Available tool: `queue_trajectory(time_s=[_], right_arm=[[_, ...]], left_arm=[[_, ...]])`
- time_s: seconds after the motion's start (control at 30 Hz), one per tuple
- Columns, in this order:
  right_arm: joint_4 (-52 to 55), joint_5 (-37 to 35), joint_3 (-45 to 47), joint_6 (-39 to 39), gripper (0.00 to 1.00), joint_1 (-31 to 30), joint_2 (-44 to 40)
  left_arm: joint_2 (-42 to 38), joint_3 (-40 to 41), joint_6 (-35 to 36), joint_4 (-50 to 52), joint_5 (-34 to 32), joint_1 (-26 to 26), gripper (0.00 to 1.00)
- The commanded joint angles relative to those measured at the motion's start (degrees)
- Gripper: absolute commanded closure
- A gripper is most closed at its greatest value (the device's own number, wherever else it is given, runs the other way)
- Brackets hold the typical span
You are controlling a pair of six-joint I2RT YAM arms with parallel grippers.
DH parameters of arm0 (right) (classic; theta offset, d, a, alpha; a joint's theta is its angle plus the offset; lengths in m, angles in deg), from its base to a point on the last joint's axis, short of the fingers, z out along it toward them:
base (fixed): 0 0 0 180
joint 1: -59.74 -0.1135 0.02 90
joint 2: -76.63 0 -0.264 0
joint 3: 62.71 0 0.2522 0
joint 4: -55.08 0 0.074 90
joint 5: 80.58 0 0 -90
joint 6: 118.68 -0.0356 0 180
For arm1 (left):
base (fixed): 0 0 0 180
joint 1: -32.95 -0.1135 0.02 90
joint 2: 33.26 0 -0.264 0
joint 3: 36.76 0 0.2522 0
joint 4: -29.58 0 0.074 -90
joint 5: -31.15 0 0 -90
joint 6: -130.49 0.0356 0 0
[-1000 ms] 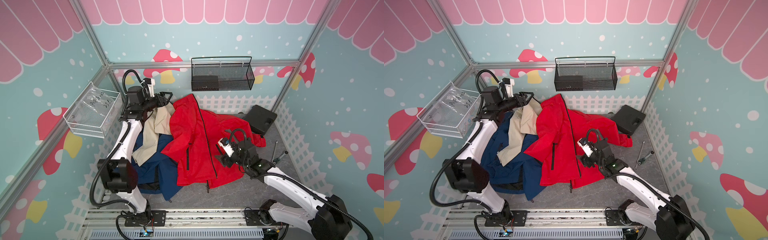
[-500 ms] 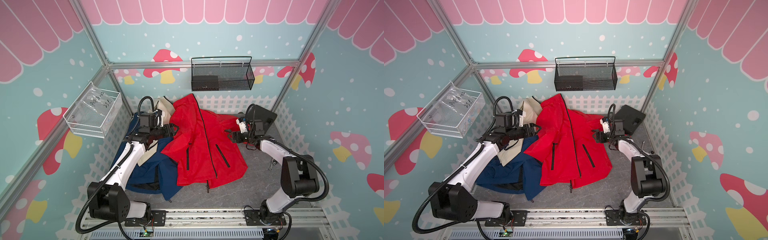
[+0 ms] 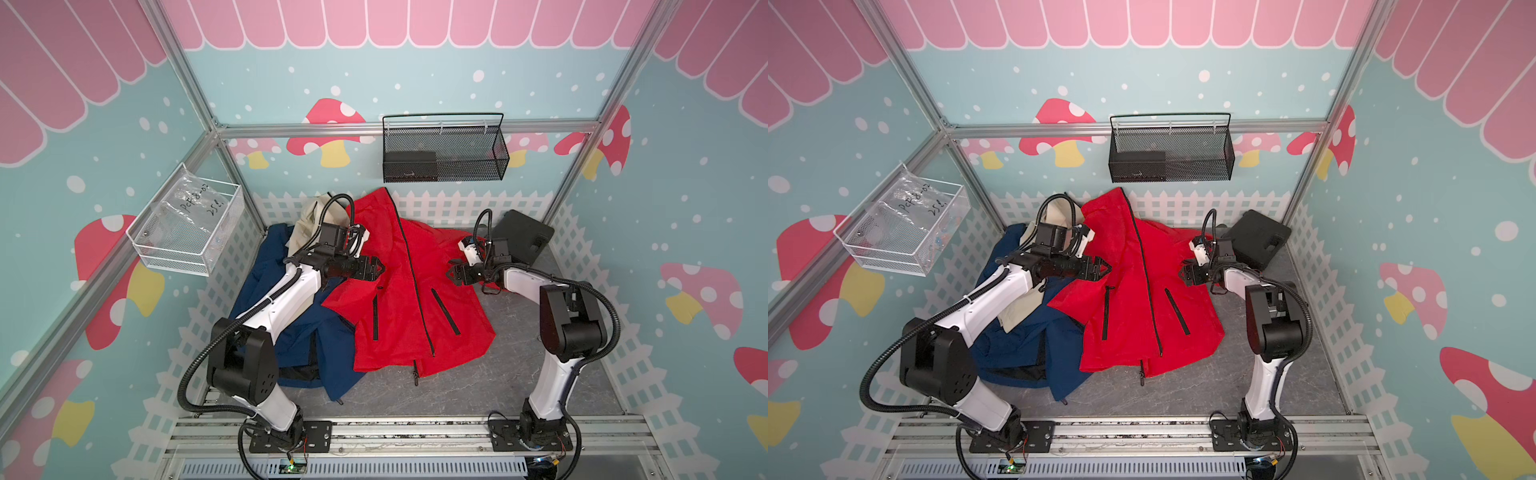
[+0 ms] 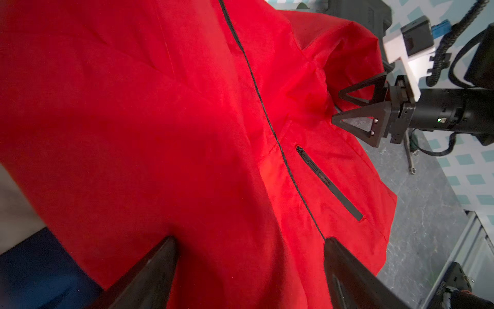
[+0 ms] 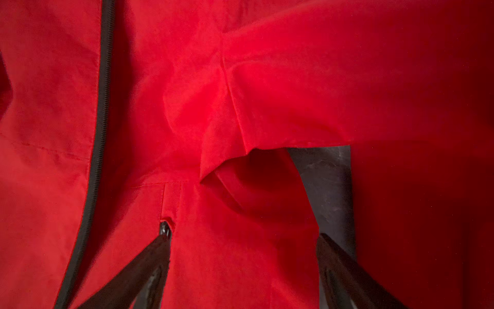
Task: Unzip the jacket
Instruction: Unzip the zipper on the jacket, then pick up the jacket from the center of the board.
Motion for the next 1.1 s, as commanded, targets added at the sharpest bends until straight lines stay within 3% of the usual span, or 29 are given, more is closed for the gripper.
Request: queue_trajectory(time_s=[0.0, 0.13, 0.23, 0.33, 0.43, 0.53, 0.63, 0.87, 1.07], right_arm=[[-1.9, -2.1, -1.6, 3.4, 0.14, -1.6, 2.8], [-2.3, -7.4, -4.4, 3.1, 0.15, -2.6, 5.3], [-2.9, -7.6, -6.6, 2.9, 0.21, -2.7, 6.6], [-2.8, -5.7, -9.0, 3.4, 0.44, -2.7, 8.3], [-3.6, -5.4, -9.3, 3.1, 0.84, -2.3, 8.0], [-4.8, -3.7, -8.7, 1.9, 0.98, -1.5, 6.4], [-5.8, -2.5, -7.3, 0.7, 1.00, -0.3, 3.2], [-5.0, -1.7, -5.6, -5.4, 1.00, 6.7, -8.1], [-2.3, -2.4, -7.4, -6.9, 1.00, 10.9, -15.3]], left_arm=[[2.1, -2.6, 2.2, 3.6, -7.1, 1.5, 0.13], [2.8, -2.5, 1.3, 3.8, -11.6, 1.7, 0.17], [2.9, -2.0, 1.3, 4.1, -12.1, 1.7, 0.28], [3.3, -1.8, 1.0, 5.0, -11.7, 1.8, 0.45], [2.9, -1.5, 0.5, 5.6, -11.8, 1.8, 0.72], [1.8, -1.1, 0.4, 5.6, -13.1, 1.7, 0.91], [0.4, -2.2, 0.3, 6.1, -12.5, 1.7, 1.00], [-2.6, -8.8, -0.2, 6.4, -6.4, 3.1, 1.00], [0.3, -16.9, 4.6, 6.6, -8.7, 9.5, 1.00]])
